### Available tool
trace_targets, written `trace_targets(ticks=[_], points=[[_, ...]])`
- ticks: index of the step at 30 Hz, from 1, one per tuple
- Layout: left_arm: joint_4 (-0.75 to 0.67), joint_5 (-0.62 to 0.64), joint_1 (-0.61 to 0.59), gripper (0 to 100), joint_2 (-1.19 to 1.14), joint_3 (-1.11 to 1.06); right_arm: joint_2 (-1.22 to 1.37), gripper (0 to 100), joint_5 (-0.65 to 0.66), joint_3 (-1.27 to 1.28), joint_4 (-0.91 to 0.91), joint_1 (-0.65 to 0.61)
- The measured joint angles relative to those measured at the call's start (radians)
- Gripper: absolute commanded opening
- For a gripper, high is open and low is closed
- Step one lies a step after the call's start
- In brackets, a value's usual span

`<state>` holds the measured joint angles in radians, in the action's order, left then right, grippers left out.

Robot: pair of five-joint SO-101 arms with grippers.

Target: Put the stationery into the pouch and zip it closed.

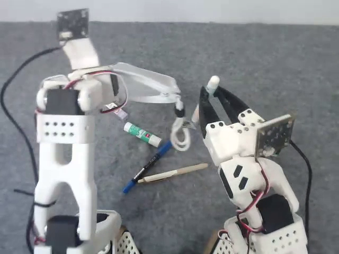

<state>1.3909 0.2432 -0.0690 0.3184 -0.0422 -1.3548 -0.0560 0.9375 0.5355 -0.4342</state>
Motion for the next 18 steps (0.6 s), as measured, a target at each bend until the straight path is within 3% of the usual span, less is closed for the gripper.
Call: trace_targets(ticks=[9, 18], points=[[0.201, 0.000, -0.002, 1, -0.252, 0.316, 0.000, 0.6, 0.000, 0.000, -0.213, -0.104], [0.227, 0.000, -0.003, 1, -0.333, 0.344, 0.005, 0.6, 0.081, 0.000, -0.376, -0.267]])
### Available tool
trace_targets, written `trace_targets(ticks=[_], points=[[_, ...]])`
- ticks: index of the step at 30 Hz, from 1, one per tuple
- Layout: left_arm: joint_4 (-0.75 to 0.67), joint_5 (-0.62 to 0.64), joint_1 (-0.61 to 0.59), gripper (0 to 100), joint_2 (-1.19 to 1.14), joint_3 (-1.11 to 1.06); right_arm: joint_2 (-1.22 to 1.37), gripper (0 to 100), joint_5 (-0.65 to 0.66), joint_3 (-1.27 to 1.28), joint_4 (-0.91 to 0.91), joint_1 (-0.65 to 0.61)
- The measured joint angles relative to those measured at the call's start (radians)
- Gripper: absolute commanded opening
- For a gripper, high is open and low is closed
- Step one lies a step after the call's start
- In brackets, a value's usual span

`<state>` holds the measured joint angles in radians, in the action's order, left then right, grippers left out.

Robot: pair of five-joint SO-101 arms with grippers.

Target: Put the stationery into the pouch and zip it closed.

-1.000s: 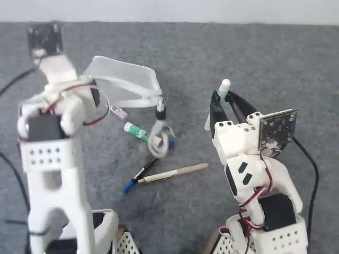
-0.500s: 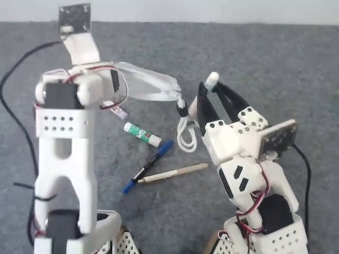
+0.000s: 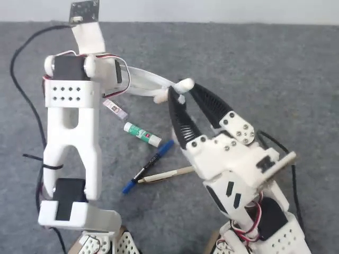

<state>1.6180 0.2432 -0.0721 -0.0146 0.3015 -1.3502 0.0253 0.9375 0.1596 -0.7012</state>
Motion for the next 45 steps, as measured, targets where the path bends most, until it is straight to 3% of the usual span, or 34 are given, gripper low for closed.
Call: trace_targets(ticks=[9, 13, 27, 31, 37, 45], points=[[-0.012, 0.000, -0.015, 1, 0.000, -0.023, 0.321, 0.6, 0.014, 0.000, -0.305, 0.006], [-0.021, 0.000, -0.046, 1, 0.000, -0.025, 0.416, 0.6, 0.014, 0.002, -0.338, 0.031], [-0.049, 0.000, -0.058, 1, 0.000, -0.057, 0.651, 0.6, 0.014, 0.002, -0.344, 0.028], [-0.066, 0.000, -0.058, 1, 0.000, -0.066, 0.663, 1.2, 0.078, 0.000, -0.344, 0.028], [-0.066, 0.000, -0.055, 1, 0.000, -0.066, 0.663, 16.0, 0.164, -0.002, -0.258, 0.026], [-0.066, 0.000, -0.061, 1, 0.000, -0.068, 0.663, 12.1, 0.164, 0.000, -0.157, 0.026]])
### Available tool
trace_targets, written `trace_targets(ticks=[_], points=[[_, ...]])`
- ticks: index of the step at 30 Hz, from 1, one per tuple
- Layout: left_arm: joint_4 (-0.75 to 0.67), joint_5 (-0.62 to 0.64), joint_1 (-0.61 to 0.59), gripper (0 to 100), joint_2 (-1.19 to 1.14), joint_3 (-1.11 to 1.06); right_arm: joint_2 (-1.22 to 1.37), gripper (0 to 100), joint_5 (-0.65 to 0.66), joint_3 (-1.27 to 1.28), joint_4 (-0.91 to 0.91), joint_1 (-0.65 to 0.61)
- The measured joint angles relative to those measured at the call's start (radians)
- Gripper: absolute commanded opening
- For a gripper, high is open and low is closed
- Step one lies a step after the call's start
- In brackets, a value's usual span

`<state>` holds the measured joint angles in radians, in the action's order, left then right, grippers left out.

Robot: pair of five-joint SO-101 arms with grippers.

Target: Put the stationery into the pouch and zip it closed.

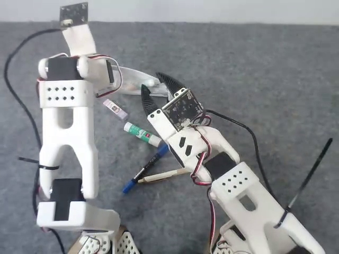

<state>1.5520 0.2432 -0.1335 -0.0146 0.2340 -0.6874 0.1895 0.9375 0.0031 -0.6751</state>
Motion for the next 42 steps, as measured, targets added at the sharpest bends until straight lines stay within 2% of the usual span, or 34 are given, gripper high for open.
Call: trace_targets(ticks=[18, 23, 29, 35, 42], points=[[-0.028, 0.000, -0.035, 1, 0.002, -0.028, -0.324, 11.8, 0.000, 0.000, 0.379, -0.072], [-0.063, 0.000, -0.091, 1, 0.000, -0.029, -0.325, 11.8, -0.074, -0.044, 0.512, -0.072], [-0.086, 0.040, -0.186, 1, 0.000, -0.029, -0.196, 11.8, -0.091, -0.212, 0.738, -0.074], [-0.098, 0.043, -0.245, 1, 0.000, -0.029, 0.014, 11.8, -0.106, -0.342, 0.870, -0.075], [-0.098, 0.043, -0.252, 1, 0.000, -0.029, 0.213, 11.8, -0.272, -0.516, 1.045, -0.075]])
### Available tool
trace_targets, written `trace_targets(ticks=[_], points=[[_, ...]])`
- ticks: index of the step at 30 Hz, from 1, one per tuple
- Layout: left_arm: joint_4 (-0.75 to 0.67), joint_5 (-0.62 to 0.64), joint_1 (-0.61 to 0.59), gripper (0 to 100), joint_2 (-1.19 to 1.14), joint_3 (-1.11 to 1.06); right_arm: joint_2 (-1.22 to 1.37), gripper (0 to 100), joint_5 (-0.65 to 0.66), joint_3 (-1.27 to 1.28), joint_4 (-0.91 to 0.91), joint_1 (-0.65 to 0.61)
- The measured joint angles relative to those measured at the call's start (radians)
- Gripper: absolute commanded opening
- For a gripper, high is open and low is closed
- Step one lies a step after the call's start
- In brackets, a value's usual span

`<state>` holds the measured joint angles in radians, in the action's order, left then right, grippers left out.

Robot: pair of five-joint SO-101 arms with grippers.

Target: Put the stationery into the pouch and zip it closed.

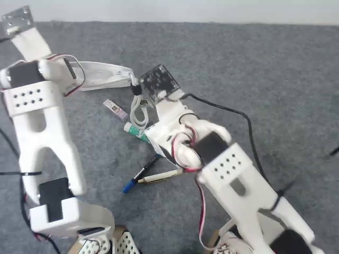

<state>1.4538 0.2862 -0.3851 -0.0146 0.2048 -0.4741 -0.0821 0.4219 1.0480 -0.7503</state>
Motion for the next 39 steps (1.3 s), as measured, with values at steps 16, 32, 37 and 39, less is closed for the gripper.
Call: trace_targets(ticks=[16, 32, 37, 39], points=[[-0.002, 0.000, -0.005, 1, 0.000, -0.021, 0.367, 12.3, -0.267, -0.051, 0.074, 0.032], [-0.002, 0.000, -0.005, 1, 0.000, -0.021, 0.582, 12.4, -0.450, -0.121, -0.012, 0.068], [-0.002, 0.000, -0.005, 1, 0.000, -0.021, 0.675, 12.4, -0.485, -0.173, -0.014, 0.068], [-0.002, 0.000, -0.005, 1, 0.000, -0.021, 0.710, 12.4, -0.485, -0.193, -0.014, 0.068]])
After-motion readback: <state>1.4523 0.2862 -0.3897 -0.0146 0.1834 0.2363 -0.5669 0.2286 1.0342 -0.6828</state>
